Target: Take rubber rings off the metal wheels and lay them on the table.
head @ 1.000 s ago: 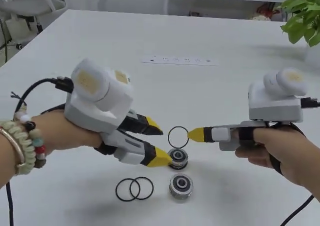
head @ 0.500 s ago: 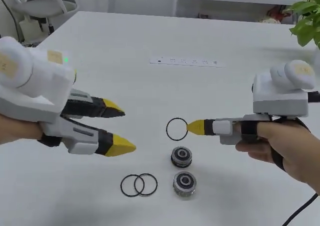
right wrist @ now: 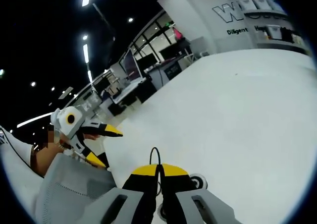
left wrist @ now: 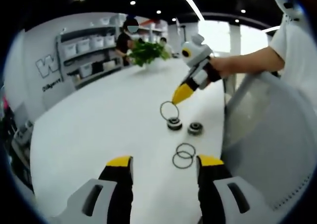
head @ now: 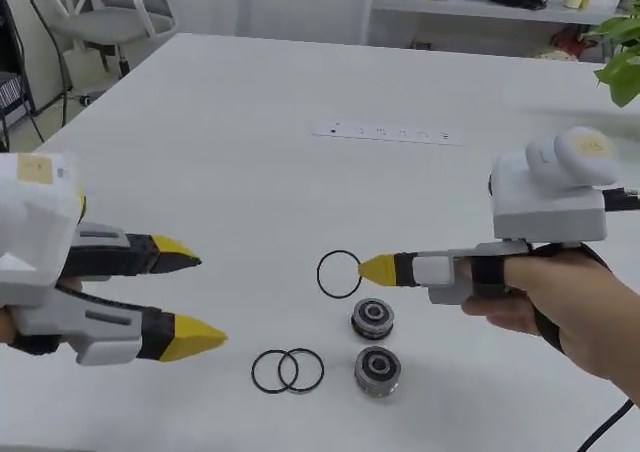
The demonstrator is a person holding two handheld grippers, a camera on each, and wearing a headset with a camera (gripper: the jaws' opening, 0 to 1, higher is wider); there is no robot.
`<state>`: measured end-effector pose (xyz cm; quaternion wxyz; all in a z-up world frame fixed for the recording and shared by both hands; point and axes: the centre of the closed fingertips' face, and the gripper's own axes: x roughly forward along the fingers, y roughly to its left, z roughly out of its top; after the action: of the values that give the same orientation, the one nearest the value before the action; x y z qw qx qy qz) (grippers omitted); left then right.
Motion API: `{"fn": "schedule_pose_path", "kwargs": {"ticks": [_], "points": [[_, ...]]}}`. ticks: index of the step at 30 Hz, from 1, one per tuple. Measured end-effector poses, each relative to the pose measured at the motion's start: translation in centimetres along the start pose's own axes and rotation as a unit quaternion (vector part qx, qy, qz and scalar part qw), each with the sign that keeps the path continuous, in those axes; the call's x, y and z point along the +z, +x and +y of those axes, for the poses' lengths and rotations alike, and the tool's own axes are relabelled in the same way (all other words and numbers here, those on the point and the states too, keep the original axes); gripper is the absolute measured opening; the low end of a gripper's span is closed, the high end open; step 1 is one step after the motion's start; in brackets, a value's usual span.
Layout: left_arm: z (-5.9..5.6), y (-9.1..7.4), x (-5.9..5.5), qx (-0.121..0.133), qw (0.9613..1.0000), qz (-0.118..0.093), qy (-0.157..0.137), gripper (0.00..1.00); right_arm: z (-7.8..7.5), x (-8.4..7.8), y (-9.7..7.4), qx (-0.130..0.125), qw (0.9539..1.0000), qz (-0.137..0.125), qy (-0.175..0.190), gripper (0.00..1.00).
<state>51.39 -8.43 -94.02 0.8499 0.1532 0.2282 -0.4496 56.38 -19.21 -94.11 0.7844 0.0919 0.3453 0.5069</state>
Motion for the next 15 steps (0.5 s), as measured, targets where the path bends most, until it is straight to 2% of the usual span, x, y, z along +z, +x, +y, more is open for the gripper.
{"fn": "schedule_pose_path", "kwargs": {"ticks": [6,10,15], "points": [[-1.1,-0.4,-1.5,0.0,0.9999,0.013,-0.01,0.53,0.9,-1.4,0.9,0.013,0.9993,0.03,-0.016,0.0],[-1.1,-0.8,-1.8,0.007,0.9997,0.01,-0.023,0.54,1.6,-2.6,1.6,0.026,0.998,0.051,-0.024,0.0],[-1.1,-1.3,-2.0,0.019,0.9993,0.003,-0.033,0.54,1.8,-3.7,2.3,0.021,0.9959,0.075,-0.046,0.0]]}}
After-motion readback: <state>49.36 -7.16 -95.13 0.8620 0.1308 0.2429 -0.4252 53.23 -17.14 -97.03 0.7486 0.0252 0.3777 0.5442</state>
